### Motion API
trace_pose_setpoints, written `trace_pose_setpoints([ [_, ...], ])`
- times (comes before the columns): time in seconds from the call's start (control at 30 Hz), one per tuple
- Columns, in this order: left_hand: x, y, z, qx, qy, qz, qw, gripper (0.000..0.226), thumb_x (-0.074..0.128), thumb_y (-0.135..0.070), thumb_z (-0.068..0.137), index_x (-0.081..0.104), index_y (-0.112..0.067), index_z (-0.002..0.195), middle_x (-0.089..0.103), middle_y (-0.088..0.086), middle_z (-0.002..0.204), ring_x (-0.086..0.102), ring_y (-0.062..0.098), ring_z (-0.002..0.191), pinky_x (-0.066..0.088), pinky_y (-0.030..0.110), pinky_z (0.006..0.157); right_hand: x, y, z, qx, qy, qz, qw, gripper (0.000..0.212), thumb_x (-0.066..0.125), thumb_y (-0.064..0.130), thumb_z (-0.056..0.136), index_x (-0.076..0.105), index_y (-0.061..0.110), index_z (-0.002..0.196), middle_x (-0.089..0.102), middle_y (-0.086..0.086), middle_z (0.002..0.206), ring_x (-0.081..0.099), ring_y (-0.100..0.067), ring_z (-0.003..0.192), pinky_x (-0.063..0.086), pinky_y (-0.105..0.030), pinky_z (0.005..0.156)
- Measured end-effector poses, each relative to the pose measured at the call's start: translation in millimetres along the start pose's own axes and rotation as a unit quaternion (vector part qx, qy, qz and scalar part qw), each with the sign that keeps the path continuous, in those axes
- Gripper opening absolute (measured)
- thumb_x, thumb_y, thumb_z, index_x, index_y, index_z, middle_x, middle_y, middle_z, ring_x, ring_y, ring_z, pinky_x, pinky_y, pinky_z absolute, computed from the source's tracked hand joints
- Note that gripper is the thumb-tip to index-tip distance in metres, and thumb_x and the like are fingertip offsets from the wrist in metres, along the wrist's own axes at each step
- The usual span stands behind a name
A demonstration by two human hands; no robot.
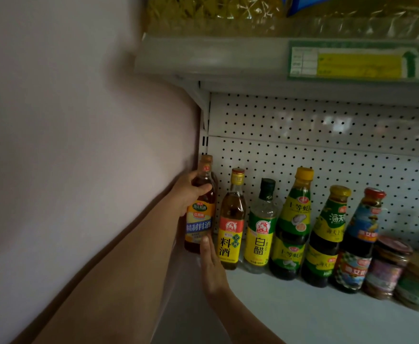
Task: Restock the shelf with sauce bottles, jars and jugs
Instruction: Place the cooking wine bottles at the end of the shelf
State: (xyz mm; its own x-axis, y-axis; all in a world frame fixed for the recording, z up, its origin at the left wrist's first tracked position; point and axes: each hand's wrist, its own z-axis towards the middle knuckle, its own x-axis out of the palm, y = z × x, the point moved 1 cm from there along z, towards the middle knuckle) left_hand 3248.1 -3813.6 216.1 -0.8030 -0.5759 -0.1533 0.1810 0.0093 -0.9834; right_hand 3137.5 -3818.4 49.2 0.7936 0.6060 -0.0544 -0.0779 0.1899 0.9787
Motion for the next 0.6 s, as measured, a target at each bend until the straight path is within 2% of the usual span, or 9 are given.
trace_pose_setpoints([
  [0.13,1,1,7,-0.003,0.002,-0.009,1.0,0.046,0.063,-0.012,0.094,0.051,-0.02,0.137,0.065,0.006,0.115,0.063,0.015,0.083,0.045,0.029,0.056,1,-4,4,-0.01,-0.008,0.003,1.0,0.098,0.028,0.1,0.068,0.028,0.048,0.151,0.029,0.02,0.16,0.025,-0.001,0.148,0.023,-0.036,0.124],
  [0.27,1,1,9,-0.005,0.003,-0.006,1.0,0.044,0.063,-0.013,0.094,0.051,-0.021,0.136,0.066,0.008,0.118,0.064,0.016,0.083,0.045,0.028,0.055,4,-10,9,-0.003,-0.014,0.001,1.0,0.093,0.029,0.096,0.074,0.03,0.047,0.153,0.03,0.02,0.16,0.026,0.0,0.148,0.025,-0.043,0.124],
  [0.43,0,3,8,-0.003,0.004,-0.008,1.0,0.045,0.063,-0.012,0.094,0.051,-0.021,0.136,0.065,0.007,0.119,0.063,0.016,0.084,0.046,0.028,0.055,3,-12,7,0.0,-0.011,-0.024,1.0,0.083,0.027,0.093,0.08,0.027,0.051,0.153,0.027,0.023,0.161,0.022,0.001,0.149,0.024,-0.044,0.124],
  [0.6,-1,5,6,0.0,0.001,-0.001,1.0,0.043,0.062,-0.014,0.095,0.051,-0.024,0.135,0.065,0.004,0.115,0.062,0.013,0.082,0.043,0.026,0.055,3,-7,5,0.009,-0.023,-0.076,0.997,0.089,0.019,0.095,0.077,0.022,0.051,0.154,0.021,0.021,0.164,0.018,-0.002,0.151,0.02,-0.045,0.125],
])
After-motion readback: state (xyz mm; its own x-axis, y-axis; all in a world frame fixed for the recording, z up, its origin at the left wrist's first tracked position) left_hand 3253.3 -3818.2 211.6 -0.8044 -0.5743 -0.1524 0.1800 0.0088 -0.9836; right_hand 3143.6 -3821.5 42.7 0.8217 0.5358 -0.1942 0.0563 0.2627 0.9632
